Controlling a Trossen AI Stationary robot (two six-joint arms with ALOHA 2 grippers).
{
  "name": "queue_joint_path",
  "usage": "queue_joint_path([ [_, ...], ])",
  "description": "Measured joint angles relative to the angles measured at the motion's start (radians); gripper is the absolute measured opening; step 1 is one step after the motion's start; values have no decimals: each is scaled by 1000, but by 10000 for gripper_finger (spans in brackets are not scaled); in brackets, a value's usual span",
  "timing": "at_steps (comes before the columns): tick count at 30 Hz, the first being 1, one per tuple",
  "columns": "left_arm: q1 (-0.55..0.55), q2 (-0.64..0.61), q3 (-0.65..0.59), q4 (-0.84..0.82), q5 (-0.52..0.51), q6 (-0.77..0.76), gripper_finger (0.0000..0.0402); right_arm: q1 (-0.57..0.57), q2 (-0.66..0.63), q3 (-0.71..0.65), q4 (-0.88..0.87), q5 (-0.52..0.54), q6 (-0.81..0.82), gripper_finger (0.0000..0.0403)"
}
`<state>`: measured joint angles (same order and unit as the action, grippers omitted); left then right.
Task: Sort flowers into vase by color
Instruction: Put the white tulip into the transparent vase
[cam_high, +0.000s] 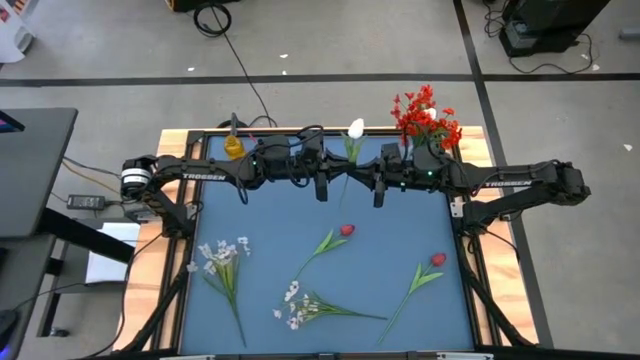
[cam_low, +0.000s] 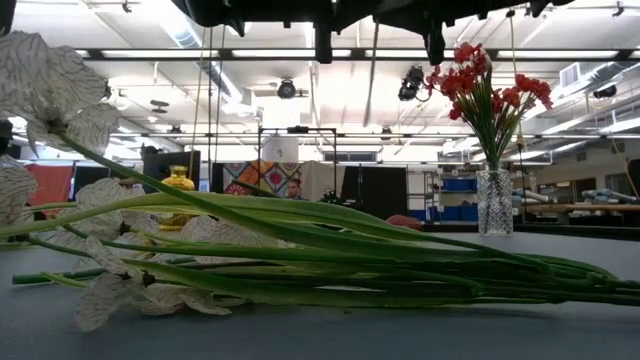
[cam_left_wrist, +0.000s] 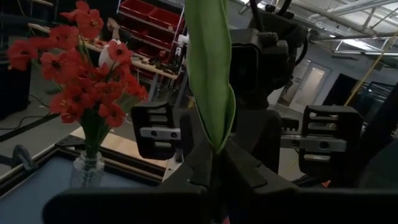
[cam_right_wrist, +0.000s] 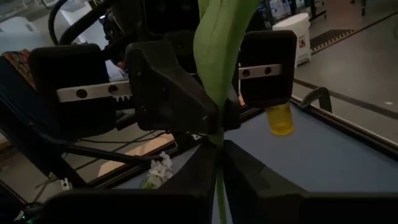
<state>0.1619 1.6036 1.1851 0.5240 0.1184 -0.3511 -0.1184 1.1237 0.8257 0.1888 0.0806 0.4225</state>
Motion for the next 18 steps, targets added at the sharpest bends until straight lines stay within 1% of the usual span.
queue_joint_path([
  [2, 0, 0, 0, 6, 0, 0, 25, 0, 1, 0, 8, 0, 5, 32],
  [4, 0, 0, 0, 7, 0, 0, 25, 0, 1, 1, 9, 0, 1, 15],
  [6, 0, 0, 0, 7, -1, -1, 25, 0, 1, 1, 10, 2, -7, 9],
  [10, -2, 0, 0, 2, -59, -4, 32, -1, 2, 1, 6, 34, -3, 5],
  [12, -1, 0, 0, 1, -80, -4, 46, -1, 2, 1, -1, 58, 0, 4],
  [15, 4, 0, 0, 1, -87, -3, 78, 1, 1, 1, -25, 105, 1, 3],
  [18, 15, 0, 0, 4, -88, -4, 112, 13, -12, 0, -92, 188, 5, 2],
])
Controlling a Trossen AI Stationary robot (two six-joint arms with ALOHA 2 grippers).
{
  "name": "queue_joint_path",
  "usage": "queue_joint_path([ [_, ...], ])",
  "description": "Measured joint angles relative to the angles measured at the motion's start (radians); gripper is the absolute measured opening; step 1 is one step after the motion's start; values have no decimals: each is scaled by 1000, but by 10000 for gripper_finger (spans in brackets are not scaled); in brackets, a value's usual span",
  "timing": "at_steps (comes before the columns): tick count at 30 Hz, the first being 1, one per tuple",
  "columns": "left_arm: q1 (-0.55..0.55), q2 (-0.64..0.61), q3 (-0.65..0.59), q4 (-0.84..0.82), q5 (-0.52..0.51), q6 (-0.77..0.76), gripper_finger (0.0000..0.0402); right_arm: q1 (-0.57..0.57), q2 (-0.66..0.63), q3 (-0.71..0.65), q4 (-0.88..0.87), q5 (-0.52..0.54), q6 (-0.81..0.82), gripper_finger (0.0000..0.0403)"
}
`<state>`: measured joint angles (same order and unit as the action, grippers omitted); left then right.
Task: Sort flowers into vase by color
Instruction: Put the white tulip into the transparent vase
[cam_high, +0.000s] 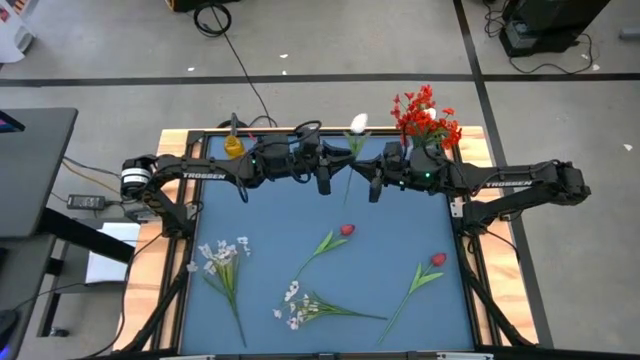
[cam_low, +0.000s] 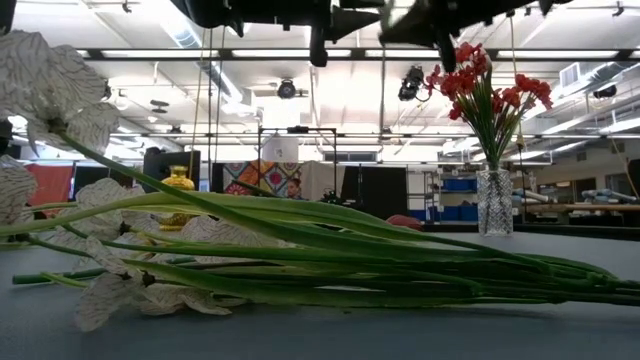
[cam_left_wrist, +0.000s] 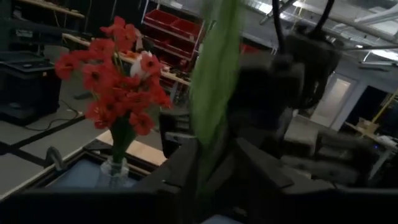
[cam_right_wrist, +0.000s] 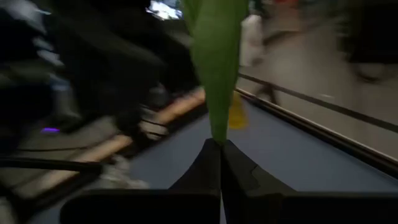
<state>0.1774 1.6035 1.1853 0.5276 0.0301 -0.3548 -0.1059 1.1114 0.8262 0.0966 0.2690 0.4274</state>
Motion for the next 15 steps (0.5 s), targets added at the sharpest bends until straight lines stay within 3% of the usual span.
queue_joint_path([
  [6, 30, -31, 2, -105, 5, 0, 161, 55, -99, -2, -215, 313, 16, 1],
  [15, 43, -47, 2, -166, 1, 11, 167, 166, -331, -10, -517, 820, -89, 0],
])
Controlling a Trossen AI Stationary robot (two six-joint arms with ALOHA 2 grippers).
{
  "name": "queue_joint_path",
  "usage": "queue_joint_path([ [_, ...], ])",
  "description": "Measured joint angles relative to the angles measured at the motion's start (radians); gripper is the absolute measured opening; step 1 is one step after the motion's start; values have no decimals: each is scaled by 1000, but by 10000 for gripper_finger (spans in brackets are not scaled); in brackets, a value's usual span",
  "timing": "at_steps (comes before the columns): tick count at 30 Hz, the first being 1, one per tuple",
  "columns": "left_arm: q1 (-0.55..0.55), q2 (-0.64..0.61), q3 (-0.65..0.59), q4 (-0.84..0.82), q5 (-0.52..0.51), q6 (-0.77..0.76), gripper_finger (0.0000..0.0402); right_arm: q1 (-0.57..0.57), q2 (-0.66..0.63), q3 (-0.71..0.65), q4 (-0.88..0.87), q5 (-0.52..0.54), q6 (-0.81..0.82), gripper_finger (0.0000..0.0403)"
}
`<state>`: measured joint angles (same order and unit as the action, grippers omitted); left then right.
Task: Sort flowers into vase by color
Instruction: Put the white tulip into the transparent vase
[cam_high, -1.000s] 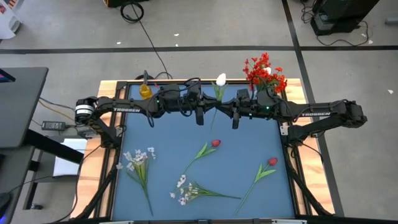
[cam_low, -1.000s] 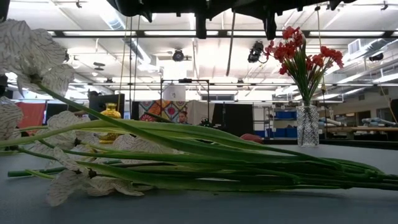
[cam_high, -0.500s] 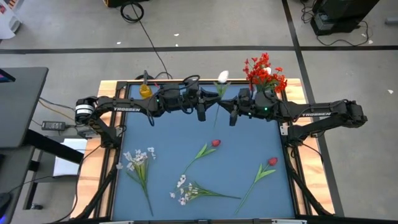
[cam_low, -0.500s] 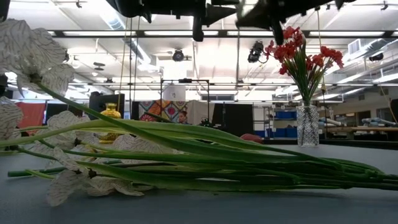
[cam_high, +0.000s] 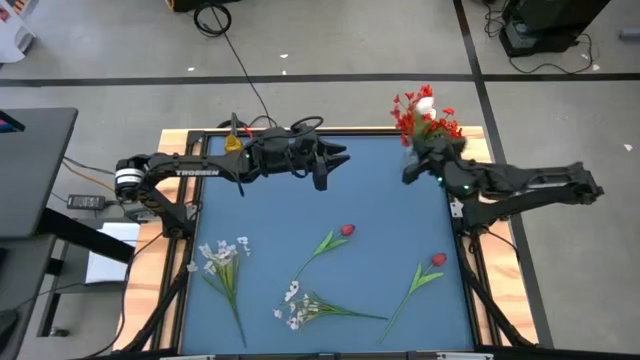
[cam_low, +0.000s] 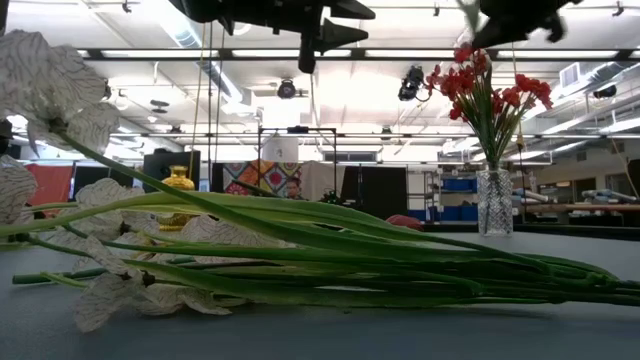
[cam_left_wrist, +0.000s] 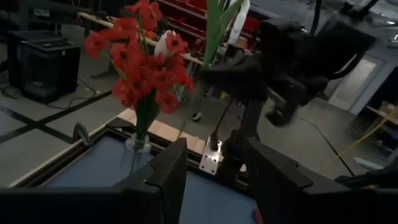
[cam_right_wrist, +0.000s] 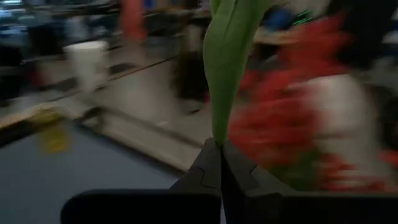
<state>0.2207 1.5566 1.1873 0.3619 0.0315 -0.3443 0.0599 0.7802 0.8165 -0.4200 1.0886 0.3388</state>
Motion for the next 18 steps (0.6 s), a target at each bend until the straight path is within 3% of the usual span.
queue_joint_path([
  [3, 0, 0, 0, 0, 0, 0, 167, 4, -72, -26, 0, 98, -47, 0],
  [11, 2, 0, 0, -2, -1, 68, 167, -57, -204, -135, 44, 155, -112, 0],
  [18, 11, 0, 0, -1, -1, 72, 167, -146, -247, -180, 217, 96, -252, 0],
])
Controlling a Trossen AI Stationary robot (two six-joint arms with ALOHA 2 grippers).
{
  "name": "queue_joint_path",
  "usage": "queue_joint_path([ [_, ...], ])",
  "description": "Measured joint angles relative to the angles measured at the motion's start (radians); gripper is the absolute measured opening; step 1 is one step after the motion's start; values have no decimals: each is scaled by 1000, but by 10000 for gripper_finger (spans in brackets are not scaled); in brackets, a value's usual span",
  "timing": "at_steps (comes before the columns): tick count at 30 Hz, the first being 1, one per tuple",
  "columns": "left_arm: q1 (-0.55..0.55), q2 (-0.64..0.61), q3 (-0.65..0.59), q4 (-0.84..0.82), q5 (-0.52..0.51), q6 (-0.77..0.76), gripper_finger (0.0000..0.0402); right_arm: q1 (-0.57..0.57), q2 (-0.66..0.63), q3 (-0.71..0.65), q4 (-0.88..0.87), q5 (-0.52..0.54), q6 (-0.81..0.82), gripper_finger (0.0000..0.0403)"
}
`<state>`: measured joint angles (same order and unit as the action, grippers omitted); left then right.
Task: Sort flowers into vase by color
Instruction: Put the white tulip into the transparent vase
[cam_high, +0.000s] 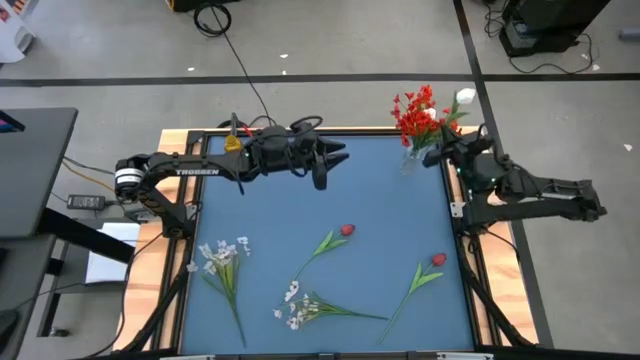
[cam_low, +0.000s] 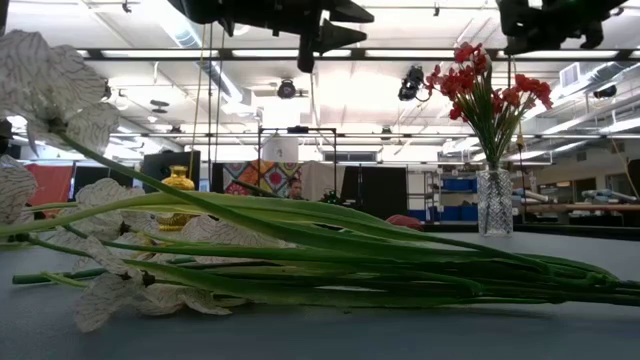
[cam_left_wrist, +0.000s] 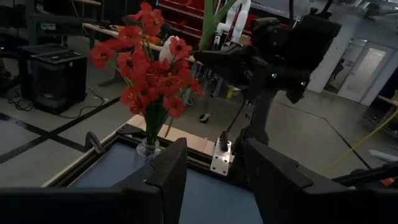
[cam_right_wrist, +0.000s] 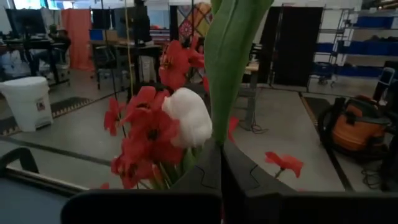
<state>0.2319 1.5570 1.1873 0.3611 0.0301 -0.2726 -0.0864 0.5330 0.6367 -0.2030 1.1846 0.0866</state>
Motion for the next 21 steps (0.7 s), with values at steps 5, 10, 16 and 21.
queue_joint_path([
  [5, 12, 0, 0, 0, -1, 0, 167, -102, 22, -46, 153, -34, -77, 0],
  [10, 14, 1, 0, 0, -2, 0, 167, -185, 33, -66, 163, -140, -12, 0],
  [16, 14, 1, 0, 0, -2, 0, 167, -214, 38, -67, 165, -162, 15, 0],
  [21, 14, 1, 0, 0, -2, 0, 167, -229, 56, -67, 166, -184, 10, 0],
])
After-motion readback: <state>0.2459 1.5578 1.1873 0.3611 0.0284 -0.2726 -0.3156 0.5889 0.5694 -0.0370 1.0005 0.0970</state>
